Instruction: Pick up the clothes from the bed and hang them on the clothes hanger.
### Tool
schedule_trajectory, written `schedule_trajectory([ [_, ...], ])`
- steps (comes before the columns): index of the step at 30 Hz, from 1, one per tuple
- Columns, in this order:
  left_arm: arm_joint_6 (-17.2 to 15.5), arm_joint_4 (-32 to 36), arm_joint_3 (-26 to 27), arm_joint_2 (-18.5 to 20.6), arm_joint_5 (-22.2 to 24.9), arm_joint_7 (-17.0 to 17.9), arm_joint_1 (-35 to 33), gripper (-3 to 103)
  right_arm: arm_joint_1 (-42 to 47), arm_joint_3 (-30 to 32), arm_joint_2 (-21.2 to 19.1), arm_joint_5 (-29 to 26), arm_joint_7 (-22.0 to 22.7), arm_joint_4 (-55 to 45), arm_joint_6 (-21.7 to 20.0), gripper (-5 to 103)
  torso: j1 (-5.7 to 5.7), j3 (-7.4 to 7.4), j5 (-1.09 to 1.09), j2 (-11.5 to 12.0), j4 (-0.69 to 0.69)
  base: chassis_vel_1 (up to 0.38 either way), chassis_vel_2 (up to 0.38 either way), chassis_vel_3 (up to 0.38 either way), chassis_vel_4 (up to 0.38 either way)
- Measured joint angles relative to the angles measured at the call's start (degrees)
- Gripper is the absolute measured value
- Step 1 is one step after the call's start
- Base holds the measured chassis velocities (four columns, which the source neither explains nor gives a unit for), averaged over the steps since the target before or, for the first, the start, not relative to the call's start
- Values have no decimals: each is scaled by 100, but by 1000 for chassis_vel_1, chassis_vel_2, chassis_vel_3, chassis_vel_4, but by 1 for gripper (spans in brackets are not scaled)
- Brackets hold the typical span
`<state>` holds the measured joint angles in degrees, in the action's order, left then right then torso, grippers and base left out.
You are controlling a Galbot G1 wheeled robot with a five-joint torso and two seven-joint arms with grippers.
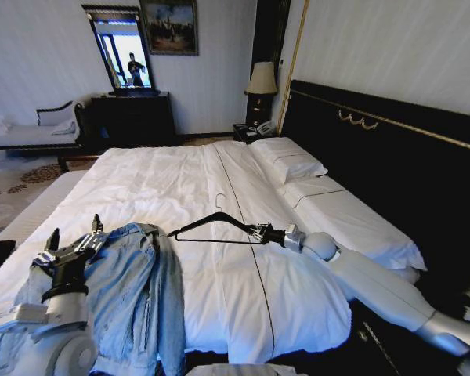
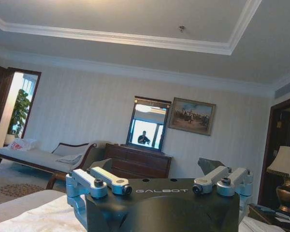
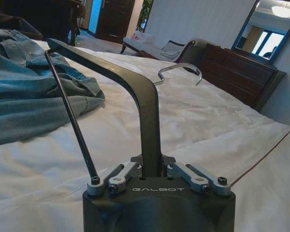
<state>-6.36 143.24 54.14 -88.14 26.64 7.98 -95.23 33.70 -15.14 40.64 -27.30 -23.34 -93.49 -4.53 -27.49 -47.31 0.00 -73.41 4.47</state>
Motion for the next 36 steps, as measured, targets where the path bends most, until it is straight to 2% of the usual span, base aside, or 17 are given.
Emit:
schedule_trajectory([
  [21, 5, 0, -33, 43, -56, -2, 52, 100, -101, -164, 250, 8, -86, 254, 30, 17, 0, 0, 0, 0, 0, 10, 14, -13, -16],
  [36, 8, 0, 14, 91, -21, -2, 54, 100, -124, -182, 264, 7, -105, 289, 24, 17, 0, 0, 0, 0, 0, 52, 59, -57, -51],
])
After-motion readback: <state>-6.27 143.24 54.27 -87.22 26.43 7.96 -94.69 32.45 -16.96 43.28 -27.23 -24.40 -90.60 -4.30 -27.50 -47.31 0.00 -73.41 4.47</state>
